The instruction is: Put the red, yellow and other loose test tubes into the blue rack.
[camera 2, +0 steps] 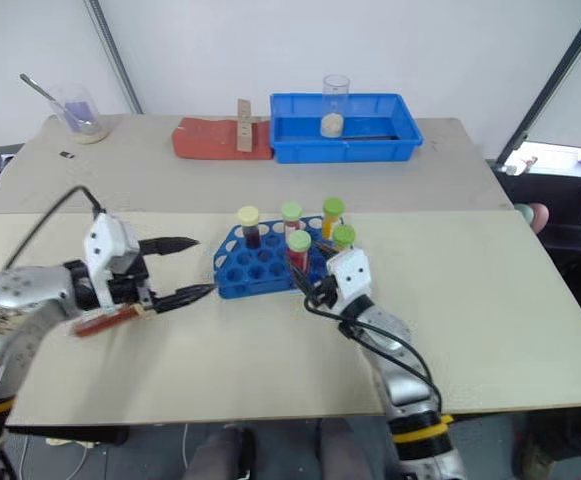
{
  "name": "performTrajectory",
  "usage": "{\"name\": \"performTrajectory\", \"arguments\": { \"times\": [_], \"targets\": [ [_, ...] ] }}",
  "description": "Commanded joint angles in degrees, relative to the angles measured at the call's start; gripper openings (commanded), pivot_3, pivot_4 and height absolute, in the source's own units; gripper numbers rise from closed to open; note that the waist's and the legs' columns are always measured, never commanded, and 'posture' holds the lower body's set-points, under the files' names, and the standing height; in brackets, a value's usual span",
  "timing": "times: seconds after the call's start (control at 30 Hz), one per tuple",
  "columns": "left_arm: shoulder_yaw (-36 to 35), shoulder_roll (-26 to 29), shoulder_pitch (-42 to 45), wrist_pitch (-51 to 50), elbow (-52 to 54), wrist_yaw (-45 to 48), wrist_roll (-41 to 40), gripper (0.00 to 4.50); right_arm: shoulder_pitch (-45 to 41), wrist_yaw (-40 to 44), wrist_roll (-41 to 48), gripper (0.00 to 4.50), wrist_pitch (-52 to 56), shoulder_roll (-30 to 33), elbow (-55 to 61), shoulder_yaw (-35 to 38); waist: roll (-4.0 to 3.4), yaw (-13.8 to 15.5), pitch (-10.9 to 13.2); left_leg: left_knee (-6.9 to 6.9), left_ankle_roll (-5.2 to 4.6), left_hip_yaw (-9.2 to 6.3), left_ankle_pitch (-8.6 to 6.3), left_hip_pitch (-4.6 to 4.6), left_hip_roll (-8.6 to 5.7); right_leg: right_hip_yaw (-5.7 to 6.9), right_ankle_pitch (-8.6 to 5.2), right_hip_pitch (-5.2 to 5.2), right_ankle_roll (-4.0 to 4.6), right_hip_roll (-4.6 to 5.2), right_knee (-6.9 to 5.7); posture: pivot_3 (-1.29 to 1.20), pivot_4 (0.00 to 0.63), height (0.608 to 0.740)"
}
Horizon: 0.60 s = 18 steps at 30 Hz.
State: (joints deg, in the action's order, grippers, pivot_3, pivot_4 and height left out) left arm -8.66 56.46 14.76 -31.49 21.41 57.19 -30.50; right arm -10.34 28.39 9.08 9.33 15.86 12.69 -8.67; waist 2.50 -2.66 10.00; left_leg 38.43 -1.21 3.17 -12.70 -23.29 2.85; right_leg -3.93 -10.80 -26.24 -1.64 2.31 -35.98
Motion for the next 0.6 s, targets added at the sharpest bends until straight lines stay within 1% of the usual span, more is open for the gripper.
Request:
{"name": "performTrajectory", "arguments": {
  "times": [0.03,0.13,0.2,0.27,0.33,0.4,0.53,0.6],
  "targets": [
    [-1.5,9.3,-0.6,0.9,-2.4,8.0,3.0,4.5,0.1,9.2,5.8,3.39,6.7,7.9,10.9,0.5,0.0,0.0,0.0,-0.06,0.0,0.04,0.0,0.07,-0.01,-0.01,-0.1,0.02,0.16,0.01,0.01,0.0,0.15,0.74],
    [-1.1,14.0,-0.7,2.0,-6.2,11.6,4.3,4.5,-1.2,16.8,11.7,3.39,12.4,15.0,16.6,0.3,0.0,0.1,0.0,-0.2,0.0,0.13,0.0,0.25,0.01,0.0,-0.22,0.05,0.32,0.02,-0.04,0.0,0.15,0.74],
    [-0.5,16.2,-1.5,3.5,-8.9,13.4,6.4,4.5,-2.9,20.7,15.6,3.39,15.6,18.5,19.2,0.4,0.01,0.2,0.0,-0.26,0.0,0.11,0.0,0.28,0.04,0.03,-0.27,0.04,0.37,0.0,-0.07,0.0,0.15,0.74],
    [-0.2,17.5,-2.6,5.6,-11.2,14.9,8.5,4.5,-4.7,22.7,17.9,3.39,17.8,20.2,20.6,0.5,0.01,0.1,0.0,-0.26,0.0,0.12,0.0,0.3,0.07,0.04,-0.28,0.02,0.39,-0.05,-0.09,0.0,0.15,0.74],
    [0.5,17.7,-5.2,9.9,-15.8,15.1,12.2,4.5,-8.9,25.5,20.9,3.39,21.4,22.1,21.7,-0.2,0.0,0.0,0.0,-0.27,0.0,0.13,0.0,0.31,0.08,0.04,-0.29,0.01,0.4,-0.05,-0.09,0.0,0.15,0.74],
    [1.0,17.2,-6.5,12.7,-18.7,15.4,14.1,4.5,-12.1,24.8,20.4,3.39,25.8,23.4,22.1,-1.8,0.01,0.1,0.0,-0.28,0.0,0.19,0.0,0.32,0.08,0.02,-0.29,0.0,0.4,-0.02,-0.09,0.0,0.15,0.74],
    [2.5,15.5,-6.8,17.8,-22.2,14.8,17.4,4.5,-13.6,23.2,19.9,3.39,28.8,23.2,22.2,-3.5,0.09,0.8,0.0,-0.28,0.01,0.17,0.0,0.12,0.1,0.1,-0.29,-0.13,0.45,-0.01,-0.06,0.0,0.15,0.74],
    [4.0,14.6,-6.0,17.5,-22.5,14.4,18.6,4.5,-13.3,23.4,20.1,3.39,29.0,23.4,22.6,-3.6,0.09,1.3,0.0,-0.28,0.01,0.21,-0.01,0.03,0.05,0.11,-0.29,-0.18,0.45,0.09,-0.02,0.0,0.15,0.74]
  ]
}}
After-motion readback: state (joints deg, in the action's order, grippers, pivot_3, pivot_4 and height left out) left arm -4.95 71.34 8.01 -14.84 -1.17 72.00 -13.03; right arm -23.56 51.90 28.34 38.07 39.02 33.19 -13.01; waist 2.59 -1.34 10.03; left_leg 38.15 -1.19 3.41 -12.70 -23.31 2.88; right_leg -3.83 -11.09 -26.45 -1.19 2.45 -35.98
